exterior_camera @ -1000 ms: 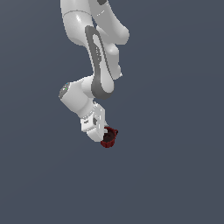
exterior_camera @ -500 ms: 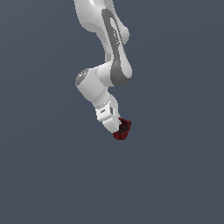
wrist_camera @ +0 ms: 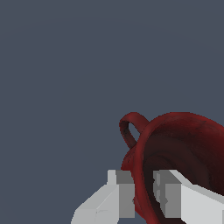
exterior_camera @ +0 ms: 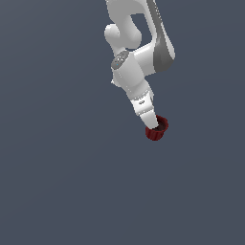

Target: Pick up the object and move it to a goal position.

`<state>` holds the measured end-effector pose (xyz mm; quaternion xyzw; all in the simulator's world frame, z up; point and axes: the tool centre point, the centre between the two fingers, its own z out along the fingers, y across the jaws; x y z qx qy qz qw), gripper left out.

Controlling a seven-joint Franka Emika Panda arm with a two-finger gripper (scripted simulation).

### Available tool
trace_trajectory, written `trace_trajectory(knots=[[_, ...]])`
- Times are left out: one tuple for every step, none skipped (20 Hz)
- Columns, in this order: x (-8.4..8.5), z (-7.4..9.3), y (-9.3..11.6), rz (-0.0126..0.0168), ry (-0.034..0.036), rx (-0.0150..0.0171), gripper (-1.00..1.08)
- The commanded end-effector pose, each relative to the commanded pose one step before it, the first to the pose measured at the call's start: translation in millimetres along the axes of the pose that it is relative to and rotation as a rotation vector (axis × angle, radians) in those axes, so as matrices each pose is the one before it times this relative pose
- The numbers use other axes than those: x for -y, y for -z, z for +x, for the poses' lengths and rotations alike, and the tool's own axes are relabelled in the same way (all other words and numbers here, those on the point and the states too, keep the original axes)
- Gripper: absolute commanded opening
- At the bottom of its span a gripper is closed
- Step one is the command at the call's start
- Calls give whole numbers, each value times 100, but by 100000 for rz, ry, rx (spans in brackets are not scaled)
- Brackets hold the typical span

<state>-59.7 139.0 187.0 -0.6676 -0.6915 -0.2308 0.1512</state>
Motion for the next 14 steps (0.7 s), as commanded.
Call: trace_trajectory(knots=[[465, 2765, 200, -272, 38, -17, -100], [158, 958, 55, -25, 6, -64, -100], [141, 888, 25, 0, 0, 0, -100], [128, 818, 63, -37, 9, -90, -100], [110, 742, 41, -19, 4, -45, -100], [92, 665, 39, -21, 4, -44, -100], [73, 586, 48, -32, 5, -61, -100], [51, 503, 12, 0, 0, 0, -100], [33, 417, 47, -39, 2, -57, -100], [14, 329, 8, 0, 0, 0, -100], [3, 241, 54, -56, -2, -64, -100], [-5, 167, 4, 0, 0, 0, -100], [-6, 96, 2, 0, 0, 0, -100], [-3, 31, 1, 0, 0, 0, -100]])
